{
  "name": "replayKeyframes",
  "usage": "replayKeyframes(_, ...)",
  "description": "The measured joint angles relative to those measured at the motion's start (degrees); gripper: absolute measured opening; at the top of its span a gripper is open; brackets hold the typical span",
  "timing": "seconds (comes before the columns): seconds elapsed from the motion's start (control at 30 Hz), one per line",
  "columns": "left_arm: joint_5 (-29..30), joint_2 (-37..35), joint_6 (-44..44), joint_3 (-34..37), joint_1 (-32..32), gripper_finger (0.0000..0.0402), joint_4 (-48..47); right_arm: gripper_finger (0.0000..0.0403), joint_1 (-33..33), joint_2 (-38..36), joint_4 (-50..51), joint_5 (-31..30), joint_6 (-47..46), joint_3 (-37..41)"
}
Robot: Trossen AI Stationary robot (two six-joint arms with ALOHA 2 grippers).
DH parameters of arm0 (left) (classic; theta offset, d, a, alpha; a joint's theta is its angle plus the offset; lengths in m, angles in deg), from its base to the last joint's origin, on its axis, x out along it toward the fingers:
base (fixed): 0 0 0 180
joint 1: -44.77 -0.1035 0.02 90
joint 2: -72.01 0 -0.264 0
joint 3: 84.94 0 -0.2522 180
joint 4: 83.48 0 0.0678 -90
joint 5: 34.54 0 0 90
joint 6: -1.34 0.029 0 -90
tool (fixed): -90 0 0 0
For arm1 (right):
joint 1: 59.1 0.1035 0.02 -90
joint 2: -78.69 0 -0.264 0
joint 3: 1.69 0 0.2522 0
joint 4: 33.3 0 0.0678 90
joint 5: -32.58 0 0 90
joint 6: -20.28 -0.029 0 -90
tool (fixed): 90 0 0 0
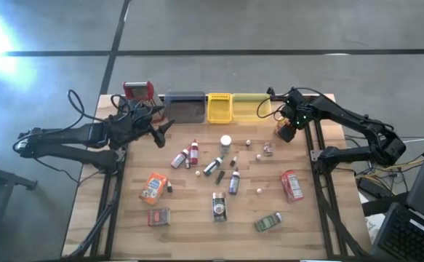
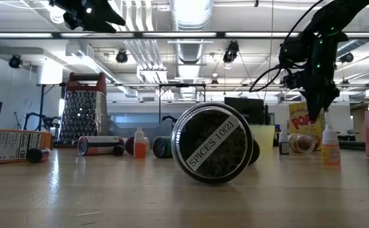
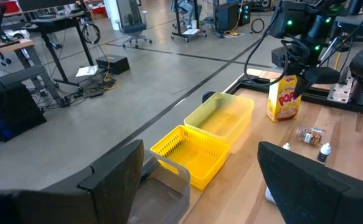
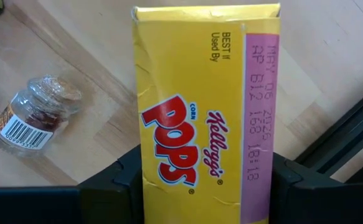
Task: Pick & Place Kitchen Items
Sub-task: Put the yellow cereal box into the yellow bin
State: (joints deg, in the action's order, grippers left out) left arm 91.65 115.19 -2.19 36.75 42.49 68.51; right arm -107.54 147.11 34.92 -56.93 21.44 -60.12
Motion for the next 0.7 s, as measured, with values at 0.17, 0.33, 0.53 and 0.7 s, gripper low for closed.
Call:
replayKeyframes(0.17, -0.9, 0.0, 0.0, 0.0, 0.0, 0.0319, -0.1, 0.0187, 0.0, 0.0, 0.0, 0.0, 0.0, 0.0)
replayKeyframes(0.33, -0.9, 0.0, 0.0, 0.0, 0.0, 0.0319, -0.1, 0.0180, 0.0, 0.0, 0.1, 0.0, 0.1, 0.0)
replayKeyframes(0.53, -0.9, 0.0, 0.0, 0.0, 0.0, 0.0319, 0.0, 0.0181, 0.0, 0.0, 0.1, 0.0, 0.1, 0.0)
replayKeyframes(0.7, -0.9, 0.0, 0.0, 0.0, 0.0, 0.0319, 0.1, 0.0179, 0.0, 0.0, 0.1, 0.0, 0.2, 0.0)
